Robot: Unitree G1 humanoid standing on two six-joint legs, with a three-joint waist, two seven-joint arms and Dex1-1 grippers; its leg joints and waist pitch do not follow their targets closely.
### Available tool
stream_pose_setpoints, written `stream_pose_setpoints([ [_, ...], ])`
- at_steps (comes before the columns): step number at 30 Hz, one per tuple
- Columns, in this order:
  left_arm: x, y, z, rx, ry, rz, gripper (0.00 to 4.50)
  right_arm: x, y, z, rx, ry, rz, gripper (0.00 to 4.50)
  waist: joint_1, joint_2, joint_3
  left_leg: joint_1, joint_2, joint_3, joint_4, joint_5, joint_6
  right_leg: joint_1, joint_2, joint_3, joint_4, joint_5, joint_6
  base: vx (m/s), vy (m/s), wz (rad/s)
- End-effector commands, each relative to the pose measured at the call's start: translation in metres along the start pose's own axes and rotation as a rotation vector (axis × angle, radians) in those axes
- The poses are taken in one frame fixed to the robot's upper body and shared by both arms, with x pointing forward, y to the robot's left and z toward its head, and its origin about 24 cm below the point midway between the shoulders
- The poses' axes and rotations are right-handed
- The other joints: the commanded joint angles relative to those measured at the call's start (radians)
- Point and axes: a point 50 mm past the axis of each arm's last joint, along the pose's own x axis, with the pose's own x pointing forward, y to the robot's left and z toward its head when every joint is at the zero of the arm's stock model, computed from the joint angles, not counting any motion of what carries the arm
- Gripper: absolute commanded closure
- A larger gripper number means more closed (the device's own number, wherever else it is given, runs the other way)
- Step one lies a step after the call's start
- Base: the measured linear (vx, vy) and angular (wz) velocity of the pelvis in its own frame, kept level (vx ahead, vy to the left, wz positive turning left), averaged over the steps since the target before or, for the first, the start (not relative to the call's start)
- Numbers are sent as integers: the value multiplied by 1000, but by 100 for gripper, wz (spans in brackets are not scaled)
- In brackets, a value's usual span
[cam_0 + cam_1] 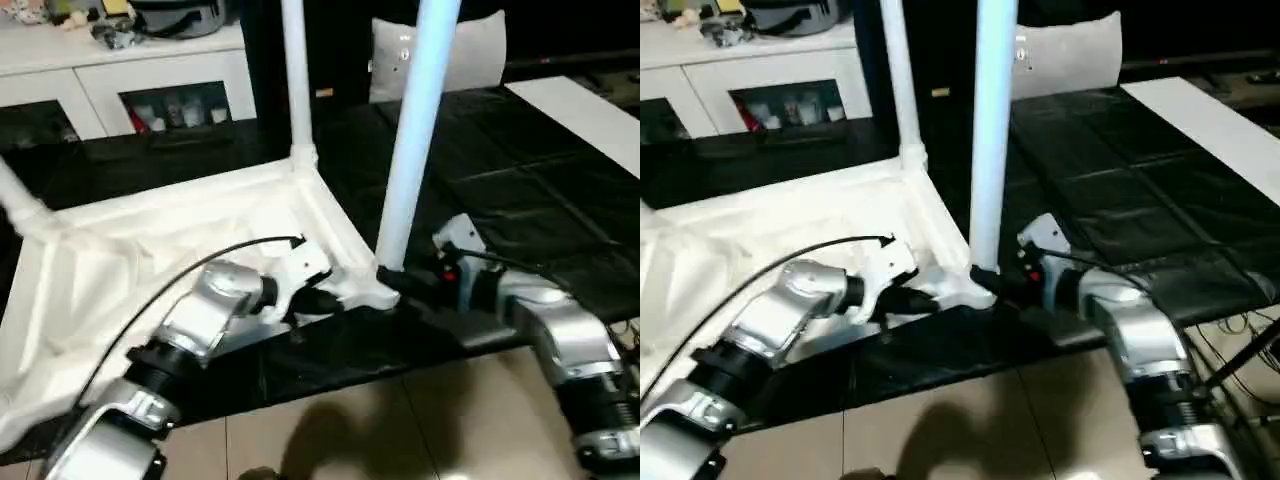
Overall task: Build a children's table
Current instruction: Rotate leg to tighten
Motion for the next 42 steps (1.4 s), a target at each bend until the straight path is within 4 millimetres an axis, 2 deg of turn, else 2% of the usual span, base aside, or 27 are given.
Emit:
stream_pose_setpoints([
  [1,0,-7,-5,58,55,-114,450,-4,1,4,-38,2,65,126,0,-13,-62,12,32,-3,-64,-229,47,54,-59,49,-81,-242,-175,0,0,0],
  [2,-2,-8,-6,65,56,-140,450,-6,3,4,-41,9,106,126,1,-12,-62,11,33,-3,-64,-223,51,54,-57,48,-79,-225,-182,0,0,0],
  [3,-3,-9,-5,69,55,-155,450,-8,5,4,-41,14,132,126,4,-16,-63,11,35,-3,-62,-211,56,54,-58,48,-75,-205,-192,0,0,0],
  [5,-4,-10,-5,74,60,-176,450,-10,7,4,-47,17,172,151,6,-14,-63,11,35,-2,-61,-205,60,53,-58,48,-74,-197,-201,0,0,0],
  [6,-6,-10,-5,87,65,-203,450,-11,8,4,-45,15,212,160,9,-19,-63,11,35,-2,-61,-204,64,55,-59,47,-73,-203,-204,0,0,0],
  [8,-7,-12,-6,99,69,-232,450,-12,9,5,-41,14,244,173,10,-18,-62,11,36,-1,-61,-204,67,52,-60,48,-74,-212,-206,0,0,0],
  [11,-10,-17,-7,124,74,-302,450,-13,12,4,-25,27,318,206,16,-25,-62,11,36,-1,-61,-204,68,53,-61,48,-75,-233,-204,0,0,0],
  [13,-11,-18,-7,128,78,-324,450,-12,12,4,-23,32,329,219,18,-22,-62,11,38,-1,-61,-199,68,50,-61,49,-74,-235,-202,0,0,0],
  [14,-11,-19,-8,132,81,-333,450,-12,12,3,-20,36,339,233,20,-25,-63,12,38,-1,-61,-198,66,50,-61,49,-74,-236,-203,0,0,0],
  [16,-12,-20,-8,136,84,-340,450,-11,13,2,-18,42,354,249,22,-23,-62,12,38,-1,-62,-199,63,50,-61,49,-74,-244,-201,0,0,0],
  [17,-12,-20,-8,136,83,-341,450,-11,14,2,-21,43,360,250,22,-26,-62,11,38,-1,-62,-200,61,50,-61,49,-73,-244,-199,0,0,0],
  [22,-10,-20,-8,140,81,-340,450,-8,19,0,-20,41,394,289,21,-27,-62,11,36,-1,-62,-202,57,51,-62,49,-76,-269,-189,0,0,0],
  [30,-7,-22,-9,124,71,-324,450,-10,23,-5,-9,46,403,340,23,-25,-64,9,36,-1,-60,-183,62,52,-61,48,-73,-235,-196,0,0,0],
  [34,-6,-23,-11,116,72,-315,450,-9,20,-7,-2,39,347,340,20,-25,-62,11,35,-1,-61,-200,59,51,-60,47,-77,-259,-193,0,0,0],
  [37,-5,-23,-11,115,71,-299,450,-8,19,-3,54,8,342,302,20,-23,-59,13,35,-2,-64,-230,52,50,-61,47,-83,-315,-178,0,0,0],
  [38,-4,-24,-11,115,70,-301,450,-8,20,-3,58,7,352,302,19,-23,-59,14,36,-3,-66,-239,47,49,-61,47,-84,-330,-172,0,0,0],
  [39,-4,-24,-11,114,69,-303,450,-8,22,-2,62,4,365,295,20,-21,-60,15,37,-3,-66,-242,45,48,-60,48,-83,-324,-173,0,0,0],
  [42,-4,-25,-11,114,67,-306,450,-7,23,-2,61,0,372,263,20,-22,-62,13,38,-3,-65,-229,44,50,-60,49,-78,-278,-185,0,0,0],
])
